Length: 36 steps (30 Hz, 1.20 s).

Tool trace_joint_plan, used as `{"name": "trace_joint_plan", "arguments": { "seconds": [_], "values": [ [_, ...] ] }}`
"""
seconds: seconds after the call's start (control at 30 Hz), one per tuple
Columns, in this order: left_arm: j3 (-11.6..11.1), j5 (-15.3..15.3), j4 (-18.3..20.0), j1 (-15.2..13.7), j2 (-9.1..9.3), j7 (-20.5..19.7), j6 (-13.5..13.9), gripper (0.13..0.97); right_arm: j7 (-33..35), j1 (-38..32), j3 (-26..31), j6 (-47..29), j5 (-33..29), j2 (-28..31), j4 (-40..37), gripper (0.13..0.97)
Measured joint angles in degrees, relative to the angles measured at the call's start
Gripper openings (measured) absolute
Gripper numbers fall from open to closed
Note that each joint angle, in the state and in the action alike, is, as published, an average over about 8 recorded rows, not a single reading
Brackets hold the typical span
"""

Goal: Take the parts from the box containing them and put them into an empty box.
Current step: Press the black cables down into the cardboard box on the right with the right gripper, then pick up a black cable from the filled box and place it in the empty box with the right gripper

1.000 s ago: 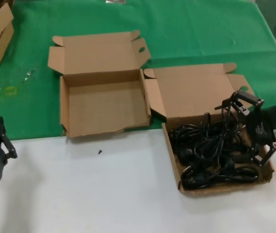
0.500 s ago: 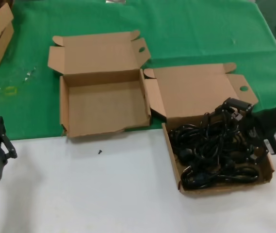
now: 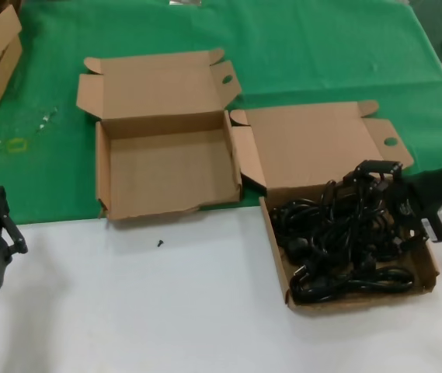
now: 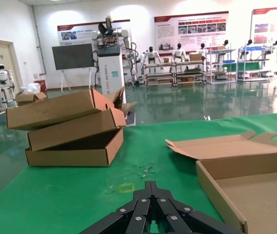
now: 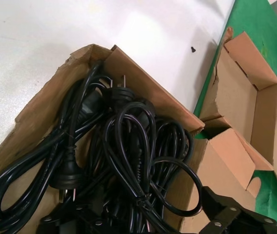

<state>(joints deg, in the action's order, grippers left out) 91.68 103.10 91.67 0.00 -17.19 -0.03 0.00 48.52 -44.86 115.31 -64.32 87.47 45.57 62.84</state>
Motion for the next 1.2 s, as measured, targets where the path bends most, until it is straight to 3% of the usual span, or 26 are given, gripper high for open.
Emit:
{"name": "trace_joint_plan", "arguments": {
  "seconds": [0.23,0.37,0.63,0.93,1.2],
  "values": [
    [0.0,0.0,0.0,0.0,0.0,0.0,0.0,0.143,-0.1,-0.29,-0.06,-0.18,-0.04,-0.4,-0.73,0.634],
    [0.0,0.0,0.0,0.0,0.0,0.01,0.0,0.143,0.15,-0.43,0.0,-0.19,-0.16,-0.64,-1.3,0.634],
    [0.0,0.0,0.0,0.0,0.0,0.01,0.0,0.143,1.0,-0.53,0.05,-0.07,-0.39,-0.93,-2.4,0.413],
    [0.0,0.01,0.0,0.0,0.0,0.01,0.0,0.143,0.86,-0.54,0.06,-0.2,-0.56,-0.87,-2.66,0.256],
    [0.0,0.01,0.0,0.0,0.0,0.01,0.0,0.143,-5.72,-0.6,-0.31,-2.33,0.1,0.75,0.26,0.222]
  ]
}}
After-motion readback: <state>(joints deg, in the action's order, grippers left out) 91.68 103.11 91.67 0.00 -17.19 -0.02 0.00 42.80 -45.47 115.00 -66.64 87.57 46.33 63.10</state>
